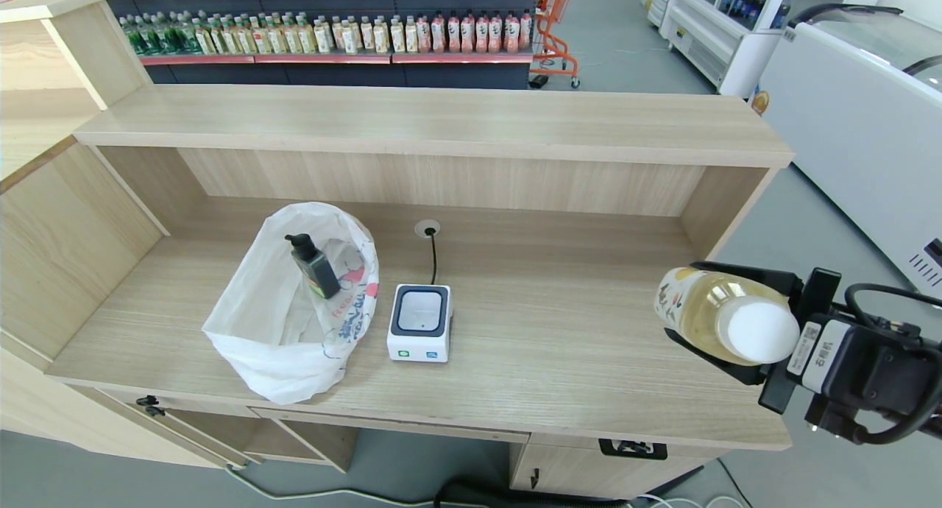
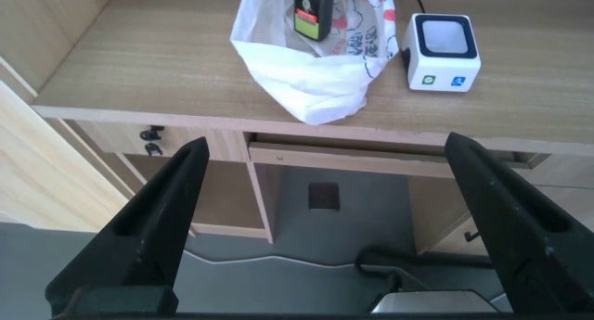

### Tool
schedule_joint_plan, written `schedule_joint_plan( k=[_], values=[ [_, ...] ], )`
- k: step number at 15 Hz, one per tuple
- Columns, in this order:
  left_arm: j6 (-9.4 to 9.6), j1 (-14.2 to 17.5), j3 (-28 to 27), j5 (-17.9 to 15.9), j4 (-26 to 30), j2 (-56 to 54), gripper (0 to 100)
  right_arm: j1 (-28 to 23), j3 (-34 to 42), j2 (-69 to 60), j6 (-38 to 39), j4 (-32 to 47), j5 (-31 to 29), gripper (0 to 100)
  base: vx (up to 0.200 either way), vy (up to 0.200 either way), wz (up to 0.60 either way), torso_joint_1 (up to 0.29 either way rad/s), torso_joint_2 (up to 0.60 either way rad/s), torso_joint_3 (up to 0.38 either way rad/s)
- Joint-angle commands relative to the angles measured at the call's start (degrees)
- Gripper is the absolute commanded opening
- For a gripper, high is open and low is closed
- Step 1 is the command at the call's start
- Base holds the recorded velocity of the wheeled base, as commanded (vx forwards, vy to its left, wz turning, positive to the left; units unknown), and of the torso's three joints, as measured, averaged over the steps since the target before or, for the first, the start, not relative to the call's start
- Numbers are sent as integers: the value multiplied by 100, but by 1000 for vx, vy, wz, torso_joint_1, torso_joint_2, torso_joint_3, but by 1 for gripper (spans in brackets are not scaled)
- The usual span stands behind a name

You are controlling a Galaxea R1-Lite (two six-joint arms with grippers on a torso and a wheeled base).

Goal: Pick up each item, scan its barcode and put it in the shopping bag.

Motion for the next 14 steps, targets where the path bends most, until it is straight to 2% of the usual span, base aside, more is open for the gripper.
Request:
schedule_joint_plan(
  k=[1,2,9,14],
  values=[
    [2,3,0,1,-2,-2,100,3,-13,-1,-43,-5,1,0,0,0,0,0,0,0],
    [-7,3,0,1,-2,-2,100,3,-13,8,-52,-5,1,0,0,0,0,0,0,0],
    [2,3,0,1,-2,-2,100,196,-154,201,-61,-5,-8,0,0,200,0,2,4,-2],
    [2,3,0,1,-2,-2,100,170,-963,1080,-34,-5,133,0,0,200,0,0,3,5]
  ],
)
